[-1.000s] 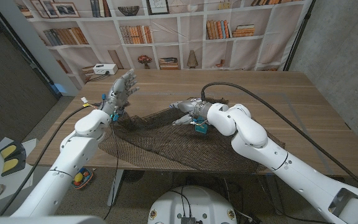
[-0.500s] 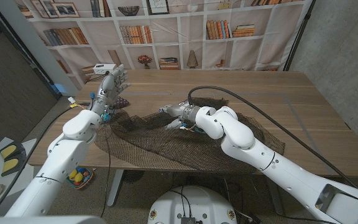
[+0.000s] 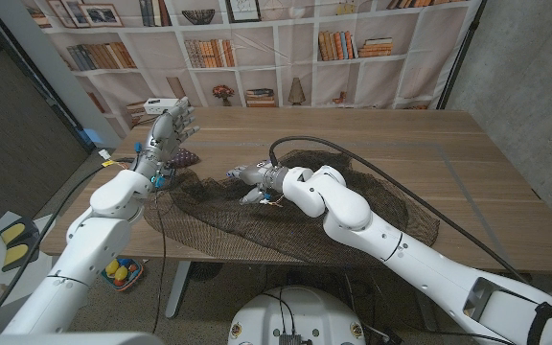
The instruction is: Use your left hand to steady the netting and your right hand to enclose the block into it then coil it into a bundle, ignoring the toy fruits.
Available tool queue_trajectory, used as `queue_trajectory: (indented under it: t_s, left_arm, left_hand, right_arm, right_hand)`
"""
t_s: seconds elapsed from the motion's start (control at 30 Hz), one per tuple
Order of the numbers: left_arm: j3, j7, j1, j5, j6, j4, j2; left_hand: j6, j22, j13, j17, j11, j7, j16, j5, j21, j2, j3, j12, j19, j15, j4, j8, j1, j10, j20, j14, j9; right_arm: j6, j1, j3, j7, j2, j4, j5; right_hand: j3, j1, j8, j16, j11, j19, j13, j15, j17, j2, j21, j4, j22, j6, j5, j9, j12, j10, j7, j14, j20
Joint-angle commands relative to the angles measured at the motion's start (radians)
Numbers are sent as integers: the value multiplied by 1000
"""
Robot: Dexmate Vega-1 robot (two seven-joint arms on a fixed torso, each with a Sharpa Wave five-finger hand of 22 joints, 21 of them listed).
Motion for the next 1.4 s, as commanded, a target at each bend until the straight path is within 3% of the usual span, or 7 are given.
queue_trajectory:
  t_s: [0.03, 0.4, 1.23, 1.4]
  left_arm:
    - [-5, -21, 0, -13, -19, 24, 0]
    - [-12, -25, 0, -18, -35, 41, -7]
    - [-21, -26, 8, -26, -41, 50, -12]
    - [-20, -28, 6, -25, -40, 52, -9]
  left_hand:
    - [9, 4, 4, 4, 2, -3, 6, 4, 7, 4, 4, 5, 6, 1, 2, 0, 2, 11, 5, 10, 3]
    - [9, 4, 5, 4, 3, -3, 6, 4, 7, 2, 4, 6, 7, 2, 3, -2, 0, 17, 5, 14, 3]
    - [10, 4, 5, 5, 7, -3, 4, 3, 5, -5, 1, 2, 6, 4, 8, -4, -8, 19, 5, 14, 3]
    - [10, 4, 5, 6, 9, -4, 3, 2, 5, -7, 0, 2, 6, 3, 8, -5, -10, 19, 5, 14, 3]
  right_arm:
    - [55, 63, -45, 9, 75, 108, 31]
    - [83, 122, -93, -15, 113, 194, 35]
    - [91, 210, -166, 1, 166, 336, 67]
    - [56, 228, -180, 23, 188, 389, 58]
  right_hand:
    - [4, 14, -1, 2, 1, -6, 3, 3, 1, 6, -5, -13, 1, -17, 1, 3, -2, -16, 4, -8, -13]
    - [16, 41, -1, 6, -1, -4, 4, 0, -2, 17, -9, -34, 1, -42, 1, 3, 0, -26, 7, -9, -17]
    - [1, 31, 7, 15, -4, 4, 5, -8, -3, 6, -15, -38, 2, -41, -3, 3, 10, -20, 0, -5, -25]
    - [-8, 17, 9, 25, -2, 10, 6, -4, -2, 0, -16, -35, 2, -39, -5, 2, 13, -17, 2, 14, -12]
